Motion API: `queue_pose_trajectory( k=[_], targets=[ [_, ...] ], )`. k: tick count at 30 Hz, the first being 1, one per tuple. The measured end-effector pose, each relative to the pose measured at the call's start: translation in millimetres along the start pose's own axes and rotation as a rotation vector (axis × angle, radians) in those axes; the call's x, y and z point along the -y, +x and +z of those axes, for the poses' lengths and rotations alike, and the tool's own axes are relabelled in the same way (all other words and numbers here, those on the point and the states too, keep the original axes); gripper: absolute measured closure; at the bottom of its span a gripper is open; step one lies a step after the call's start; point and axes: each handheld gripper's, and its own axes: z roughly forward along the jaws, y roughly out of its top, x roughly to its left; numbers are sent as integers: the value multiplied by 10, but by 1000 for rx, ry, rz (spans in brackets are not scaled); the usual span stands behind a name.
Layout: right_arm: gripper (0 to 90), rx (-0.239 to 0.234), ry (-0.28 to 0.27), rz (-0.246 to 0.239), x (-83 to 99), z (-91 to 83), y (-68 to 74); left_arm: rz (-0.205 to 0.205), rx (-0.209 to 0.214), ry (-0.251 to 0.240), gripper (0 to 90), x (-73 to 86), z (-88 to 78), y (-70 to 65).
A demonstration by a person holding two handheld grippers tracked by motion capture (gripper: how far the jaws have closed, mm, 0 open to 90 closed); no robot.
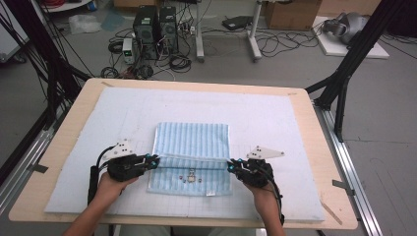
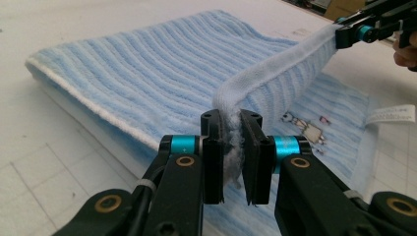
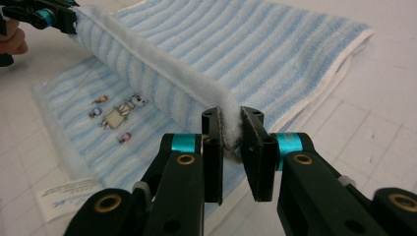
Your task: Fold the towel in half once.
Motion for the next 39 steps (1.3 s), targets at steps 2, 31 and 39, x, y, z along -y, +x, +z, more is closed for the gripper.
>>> queue_pose_trajectory(
  k=[2, 31, 39],
  targets=[
    [797, -1, -3, -9, 27, -37, 58, 0, -2, 0, 800, 36, -39, -49],
    [704, -37, 40, -23, 203, -158, 255, -85, -29, -43, 532, 129, -226, -163],
    [669, -49, -75, 38, 76, -145, 160, -95, -70, -87, 533, 101, -288, -88]
  ],
)
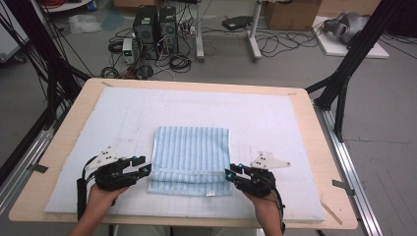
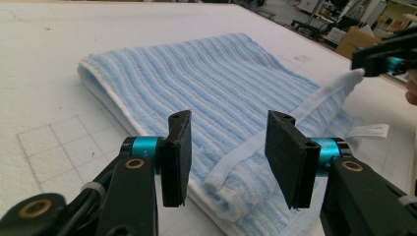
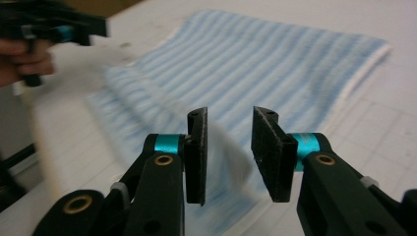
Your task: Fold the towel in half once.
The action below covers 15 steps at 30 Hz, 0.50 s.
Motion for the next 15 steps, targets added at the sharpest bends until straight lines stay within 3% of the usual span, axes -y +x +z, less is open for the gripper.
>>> queue_pose_trajectory(
  k=[4, 6, 7, 9, 11, 15],
  targets=[
    [662, 36, -2, 23, -121, 210, -95, 3, -8, -1, 534, -7, 1, 8],
    [668, 66, 19, -4, -191, 314, -99, -2, -13, -1, 534, -5, 3, 30],
    [677, 92, 56, -30, -221, 385, -104, -7, -14, 1, 534, -2, 6, 41],
    [692, 79, 107, -36, -229, 484, -115, -9, -15, 6, 534, 3, 6, 56],
    [695, 55, 175, -72, -204, 570, -95, -9, -18, 10, 533, 6, 5, 63],
    [712, -17, 231, -105, -112, 570, -24, -11, -20, 8, 534, 5, 4, 72]
  ],
)
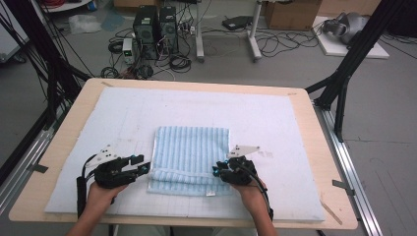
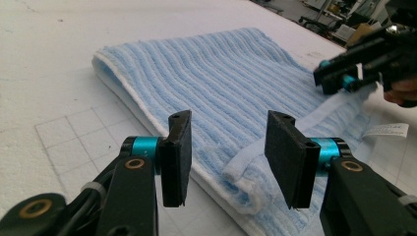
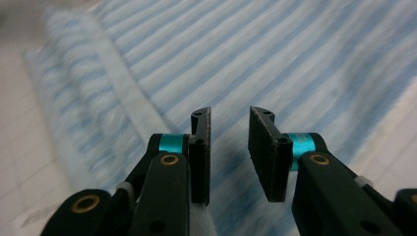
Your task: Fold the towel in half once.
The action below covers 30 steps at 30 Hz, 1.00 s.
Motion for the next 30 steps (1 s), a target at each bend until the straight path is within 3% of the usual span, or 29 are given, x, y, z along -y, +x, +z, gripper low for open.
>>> queue_pose_trajectory(
  k=[6, 14, 18, 20, 23, 27, 30],
  targets=[
    [717, -70, 8, -26, 203, -96, 85, 1, -4, -7, 534, -19, -10, -5],
    [705, -144, 37, -108, 354, -243, 236, -6, -12, -20, 533, -32, -38, 6],
    [682, -135, -9, -94, 374, -342, 241, -4, -13, -17, 533, -29, -37, -7],
    [663, -98, -63, -65, 340, -380, 220, 2, -11, -12, 533, -23, -34, -18],
    [655, -62, -87, -55, 293, -350, 209, 5, -8, -1, 532, -4, -11, -30],
    [599, -37, -25, -54, 285, -208, 196, 20, 1, 35, 533, 19, 65, -13],
    [581, -19, 9, -82, 302, -146, 192, 26, -8, 52, 533, 18, 115, 25]
  ],
)
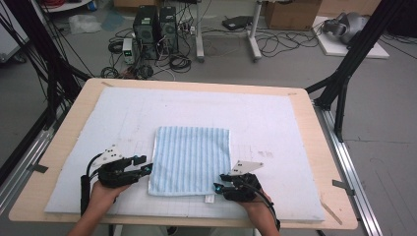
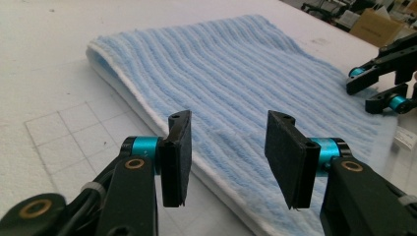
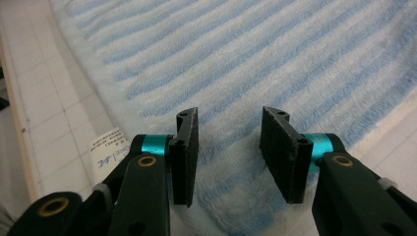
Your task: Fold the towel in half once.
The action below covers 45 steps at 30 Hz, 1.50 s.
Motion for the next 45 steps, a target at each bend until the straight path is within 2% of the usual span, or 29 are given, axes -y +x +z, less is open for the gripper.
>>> queue_pose_trajectory(
  k=[3, 5, 8, 9, 12, 14, 19, 22, 23, 25, 27, 31, 33, 36, 43, 45],
  targets=[
    [542, 14, 11, -16, -12, -31, 27, 11, -4, 3, 538, -50, 29, 30],
    [475, 23, -10, -7, -35, -70, 35, 17, -3, -3, 583, -82, 43, 41],
    [444, 72, -67, 52, -80, -137, -57, 20, -18, 7, 663, -133, 103, 76],
    [455, 81, -71, 62, -87, -148, -88, 26, -22, 11, 679, -157, 135, 96],
    [592, 102, -79, 83, -119, -156, -209, 23, -19, 26, 725, -247, 263, 173],
    [660, 113, -70, 86, -157, -131, -288, 36, -40, 34, 752, -302, 369, 219],
    [684, 164, -75, 102, -306, -68, -489, 51, -65, 67, 760, -475, 605, 349],
    [711, 185, -91, 107, -442, 7, -651, 17, -79, 80, 784, -556, 719, 463],
    [720, 189, -86, 109, -475, 32, -688, 9, -94, 65, 805, -558, 754, 499],
    [733, 206, -65, 109, -565, 124, -799, -24, -109, 95, 838, -565, 844, 585],
    [748, 213, -55, 125, -612, 192, -884, -39, -128, 123, 852, -568, 930, 646],
    [752, 220, -36, 137, -684, 353, -1030, -44, -167, 178, 859, -567, 1066, 717],
    [751, 223, -12, 136, -704, 432, -1084, -47, -174, 182, 857, -566, 1111, 737],
    [749, 233, 33, 138, -709, 534, -1140, -18, -186, 190, 852, -581, 1136, 726],
    [731, 258, 34, 145, -691, 531, -1167, -21, -185, 188, 841, -578, 1128, 731],
    [715, 265, 37, 145, -694, 510, -1157, -27, -166, 184, 793, -578, 1106, 748]
  ],
)
